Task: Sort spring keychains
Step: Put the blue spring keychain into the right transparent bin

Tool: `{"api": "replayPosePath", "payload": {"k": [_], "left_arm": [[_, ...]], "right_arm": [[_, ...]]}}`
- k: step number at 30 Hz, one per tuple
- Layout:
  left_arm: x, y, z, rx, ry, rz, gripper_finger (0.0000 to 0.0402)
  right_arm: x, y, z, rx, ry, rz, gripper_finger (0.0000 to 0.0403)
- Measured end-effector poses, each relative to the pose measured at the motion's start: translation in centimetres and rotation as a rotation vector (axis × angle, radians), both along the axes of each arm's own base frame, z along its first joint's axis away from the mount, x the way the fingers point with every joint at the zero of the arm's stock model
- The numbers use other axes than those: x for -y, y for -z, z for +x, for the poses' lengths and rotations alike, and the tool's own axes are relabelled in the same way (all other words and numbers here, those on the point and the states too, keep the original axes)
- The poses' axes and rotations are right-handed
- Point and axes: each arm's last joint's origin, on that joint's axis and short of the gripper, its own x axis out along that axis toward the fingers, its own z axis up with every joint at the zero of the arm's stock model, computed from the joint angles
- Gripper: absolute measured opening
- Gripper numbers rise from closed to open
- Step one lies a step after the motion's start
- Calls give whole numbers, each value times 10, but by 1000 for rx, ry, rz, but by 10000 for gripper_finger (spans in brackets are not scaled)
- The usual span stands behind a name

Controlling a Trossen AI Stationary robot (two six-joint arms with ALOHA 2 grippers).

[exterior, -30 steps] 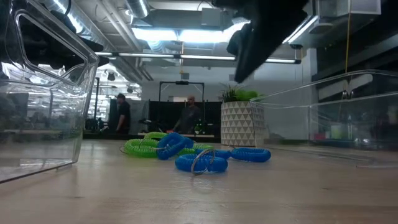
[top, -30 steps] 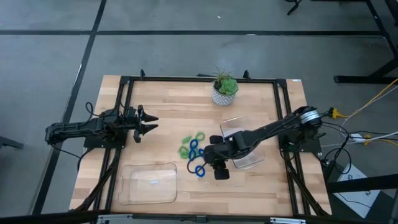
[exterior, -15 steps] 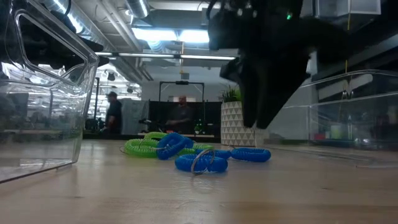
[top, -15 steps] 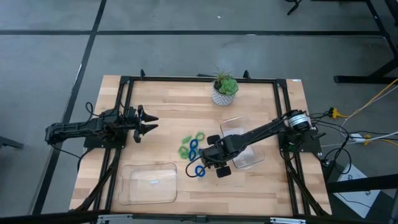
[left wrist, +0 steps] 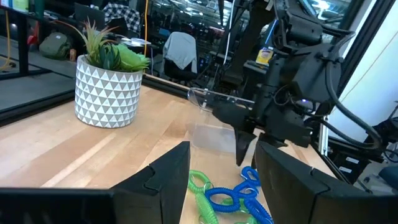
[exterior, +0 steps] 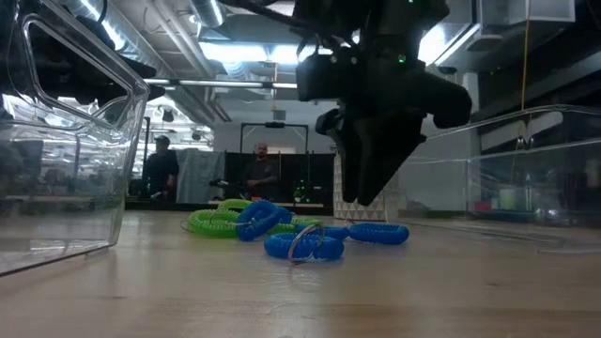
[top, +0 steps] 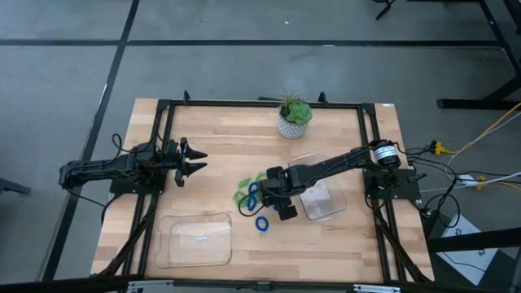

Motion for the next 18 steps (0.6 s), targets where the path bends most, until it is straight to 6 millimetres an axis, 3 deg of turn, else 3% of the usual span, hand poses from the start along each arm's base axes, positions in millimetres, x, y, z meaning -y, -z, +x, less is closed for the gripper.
{"api": "replayPosePath", "payload": {"k": [18], "left_arm": [[0,0,0,0,0,0,178]], "right_arm": [[-1,37,8,-87,14,30,152]]}}
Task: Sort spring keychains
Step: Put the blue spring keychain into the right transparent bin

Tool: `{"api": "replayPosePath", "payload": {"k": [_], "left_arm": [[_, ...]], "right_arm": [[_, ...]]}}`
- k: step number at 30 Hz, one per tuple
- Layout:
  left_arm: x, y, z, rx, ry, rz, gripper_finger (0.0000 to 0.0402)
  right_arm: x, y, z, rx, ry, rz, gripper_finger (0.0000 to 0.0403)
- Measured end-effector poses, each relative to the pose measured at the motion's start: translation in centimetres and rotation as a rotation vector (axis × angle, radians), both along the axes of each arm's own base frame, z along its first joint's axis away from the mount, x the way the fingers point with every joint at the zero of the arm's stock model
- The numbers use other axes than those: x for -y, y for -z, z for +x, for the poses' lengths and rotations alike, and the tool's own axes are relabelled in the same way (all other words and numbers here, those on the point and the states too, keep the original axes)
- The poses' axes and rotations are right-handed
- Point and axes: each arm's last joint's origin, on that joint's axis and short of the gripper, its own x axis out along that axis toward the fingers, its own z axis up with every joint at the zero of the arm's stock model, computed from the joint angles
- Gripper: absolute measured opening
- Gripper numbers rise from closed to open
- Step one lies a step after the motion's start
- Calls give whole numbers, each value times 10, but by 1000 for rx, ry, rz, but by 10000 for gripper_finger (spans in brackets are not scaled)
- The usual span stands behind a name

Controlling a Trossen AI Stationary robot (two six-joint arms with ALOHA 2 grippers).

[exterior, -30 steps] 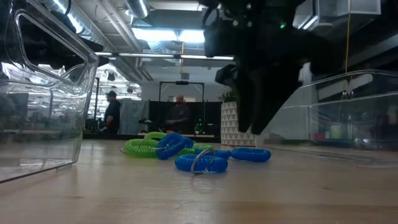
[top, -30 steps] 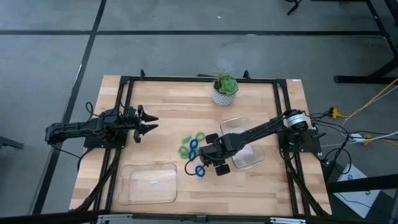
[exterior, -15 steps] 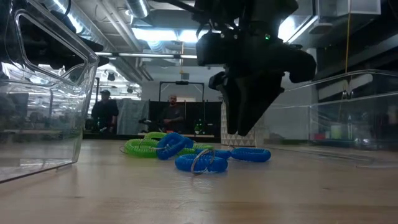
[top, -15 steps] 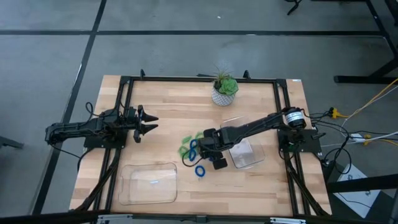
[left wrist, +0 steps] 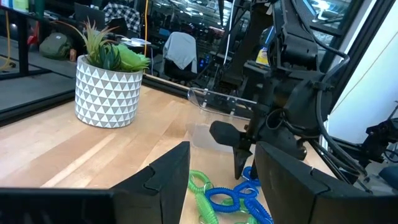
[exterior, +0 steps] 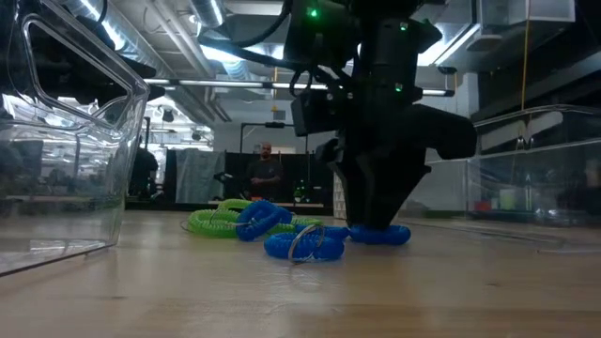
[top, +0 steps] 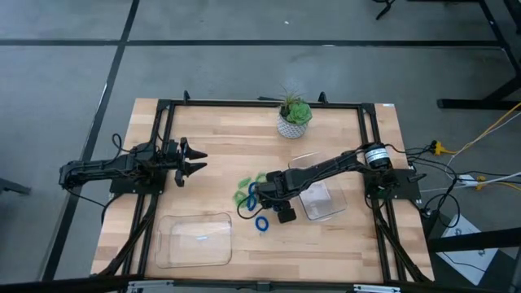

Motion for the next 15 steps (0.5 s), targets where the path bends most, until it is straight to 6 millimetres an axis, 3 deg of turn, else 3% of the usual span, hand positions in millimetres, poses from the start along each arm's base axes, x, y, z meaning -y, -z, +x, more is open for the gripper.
{"api": "replayPosePath", "payload": {"k": [8,15], "left_arm": [[0,0,0,0,0,0,178],[0,0,0,0,0,0,178]], "right_arm": [[-1,6,1,-23,-14,40,141],[8,6,3,-17,-1,47,56]]}}
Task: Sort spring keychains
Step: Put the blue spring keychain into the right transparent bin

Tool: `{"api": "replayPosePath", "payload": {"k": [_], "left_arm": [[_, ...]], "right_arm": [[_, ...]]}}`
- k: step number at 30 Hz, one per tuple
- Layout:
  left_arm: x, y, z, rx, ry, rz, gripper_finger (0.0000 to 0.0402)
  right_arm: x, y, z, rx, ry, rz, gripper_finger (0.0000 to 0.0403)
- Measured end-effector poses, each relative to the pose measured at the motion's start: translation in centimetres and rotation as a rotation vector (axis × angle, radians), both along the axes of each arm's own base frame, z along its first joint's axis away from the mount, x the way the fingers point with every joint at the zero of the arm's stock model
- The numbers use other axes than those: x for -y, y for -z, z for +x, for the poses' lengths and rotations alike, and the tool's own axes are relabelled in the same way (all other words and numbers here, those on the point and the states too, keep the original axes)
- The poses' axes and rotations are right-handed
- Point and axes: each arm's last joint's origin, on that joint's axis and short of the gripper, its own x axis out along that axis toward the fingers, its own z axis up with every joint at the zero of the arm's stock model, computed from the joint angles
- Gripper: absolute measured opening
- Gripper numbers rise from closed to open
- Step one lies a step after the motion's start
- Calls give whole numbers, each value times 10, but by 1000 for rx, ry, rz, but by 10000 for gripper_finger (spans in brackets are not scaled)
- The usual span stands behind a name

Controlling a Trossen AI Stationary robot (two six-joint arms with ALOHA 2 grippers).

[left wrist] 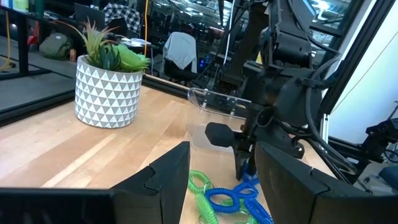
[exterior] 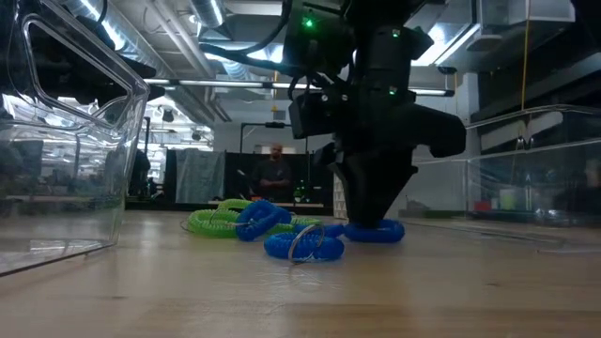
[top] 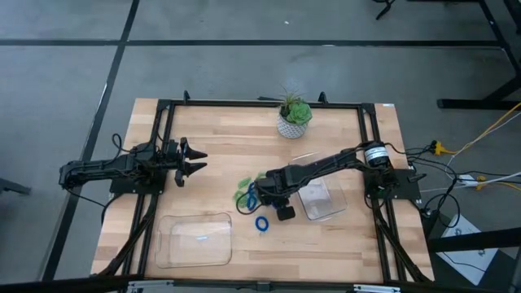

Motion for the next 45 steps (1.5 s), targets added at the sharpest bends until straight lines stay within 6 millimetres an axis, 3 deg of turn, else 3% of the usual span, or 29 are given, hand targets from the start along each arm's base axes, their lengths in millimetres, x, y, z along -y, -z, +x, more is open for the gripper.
{"api": "replayPosePath", "payload": {"k": [3,11,15,33,45], "left_arm": [[0,0,0,0,0,0,178],[0,0,0,0,0,0,178],[0,0,0,0,0,0,178],[0,0,0,0,0,0,178],[0,0,0,0,0,0,178]], "right_arm": [[3,0,1,0,0,-1,20],[8,-7,4,-15,-103,-32,33],[8,-20,10,-20,-134,-50,16],[9,-118,35,136,-131,-28,19],[18,-200,18,155,-160,40,17]]}}
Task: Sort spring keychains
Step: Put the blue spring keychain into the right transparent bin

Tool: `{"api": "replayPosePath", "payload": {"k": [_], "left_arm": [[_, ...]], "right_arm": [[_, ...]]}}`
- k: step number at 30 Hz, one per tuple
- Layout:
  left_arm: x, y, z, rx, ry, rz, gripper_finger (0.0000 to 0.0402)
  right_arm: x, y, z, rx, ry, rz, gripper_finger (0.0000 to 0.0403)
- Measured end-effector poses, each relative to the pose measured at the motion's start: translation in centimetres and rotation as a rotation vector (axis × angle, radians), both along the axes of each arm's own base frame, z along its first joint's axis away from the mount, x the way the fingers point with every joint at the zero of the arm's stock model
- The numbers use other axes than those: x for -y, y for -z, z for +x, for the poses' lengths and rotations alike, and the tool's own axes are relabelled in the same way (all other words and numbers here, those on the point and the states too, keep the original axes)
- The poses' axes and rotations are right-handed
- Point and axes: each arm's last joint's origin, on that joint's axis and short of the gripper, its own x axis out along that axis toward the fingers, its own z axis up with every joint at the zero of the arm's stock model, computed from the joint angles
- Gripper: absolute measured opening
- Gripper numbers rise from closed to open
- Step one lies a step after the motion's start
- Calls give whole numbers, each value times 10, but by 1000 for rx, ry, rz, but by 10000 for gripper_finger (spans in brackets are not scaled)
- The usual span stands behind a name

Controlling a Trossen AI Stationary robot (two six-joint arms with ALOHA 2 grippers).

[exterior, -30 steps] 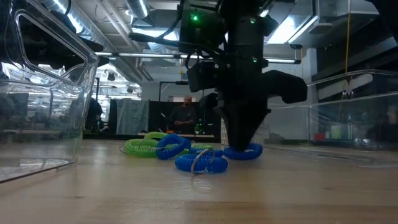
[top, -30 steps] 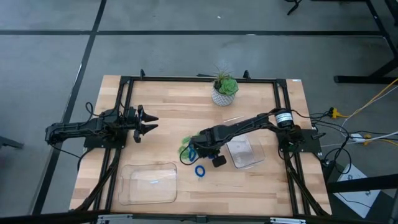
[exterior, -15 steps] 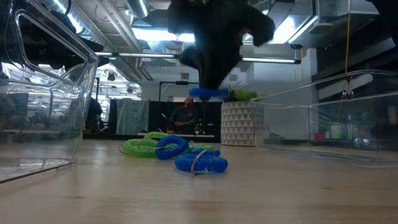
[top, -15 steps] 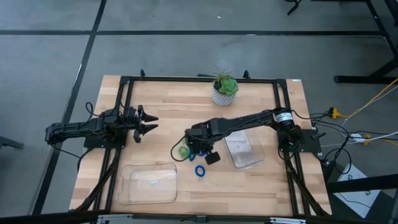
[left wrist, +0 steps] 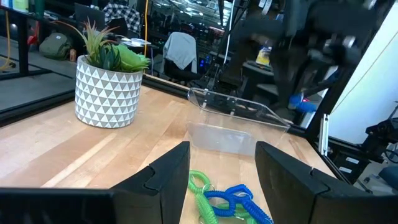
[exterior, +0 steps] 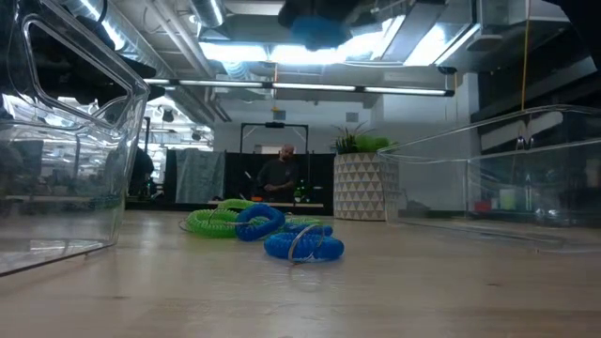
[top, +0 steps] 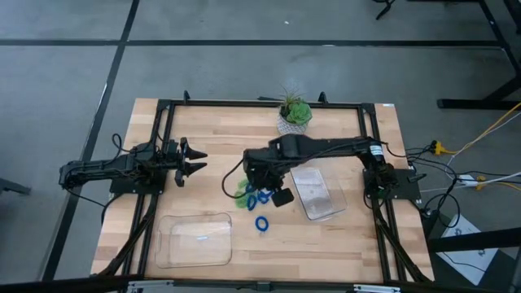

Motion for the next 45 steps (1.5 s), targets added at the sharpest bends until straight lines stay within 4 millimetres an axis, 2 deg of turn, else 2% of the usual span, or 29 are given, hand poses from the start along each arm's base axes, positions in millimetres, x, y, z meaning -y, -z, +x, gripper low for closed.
{"api": "replayPosePath", "payload": {"k": [4,10,16,24,28,35,45], "left_arm": [[0,0,0,0,0,0,178],[0,0,0,0,0,0,178],[0,0,0,-1,0,0,178],[0,0,0,-2,0,0,178],[0,0,0,-3,0,0,178],[0,0,0,0,0,0,178],[0,0,0,0,0,0,178]], "right_arm": [[1,-25,-9,32,-3,4,17],[3,-42,-27,32,-3,4,17],[8,-45,-36,-23,20,3,17],[18,-50,-42,-31,47,130,17],[25,-51,-57,-54,69,133,17],[36,-37,-97,-118,117,135,17],[42,12,-147,-149,229,154,19]]}}
